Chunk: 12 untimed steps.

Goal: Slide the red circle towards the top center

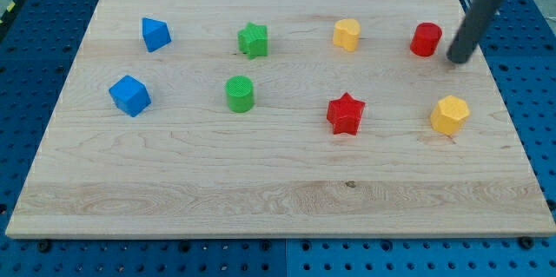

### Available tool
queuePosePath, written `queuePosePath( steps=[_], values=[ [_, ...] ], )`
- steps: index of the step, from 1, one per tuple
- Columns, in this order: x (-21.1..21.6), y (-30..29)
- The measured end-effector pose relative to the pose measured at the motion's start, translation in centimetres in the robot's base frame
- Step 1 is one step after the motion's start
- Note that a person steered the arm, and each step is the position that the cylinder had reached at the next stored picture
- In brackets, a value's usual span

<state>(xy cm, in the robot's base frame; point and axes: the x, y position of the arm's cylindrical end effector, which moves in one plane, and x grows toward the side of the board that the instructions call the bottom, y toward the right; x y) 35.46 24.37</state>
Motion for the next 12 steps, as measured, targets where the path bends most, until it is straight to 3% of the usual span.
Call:
queuePosePath(
  steps=[1,2,4,5,7,8,10,11,12],
  values=[
    [-6.2,-2.6],
    [-7.9,-4.7],
    [-2.2,-2.4],
    [-2.2,-0.6],
    [1.9,0.3],
    [0.7,-4.0],
    [-6.5,-10.0],
    [-7.3,-11.8],
    [-5.1,-8.4]
  ],
)
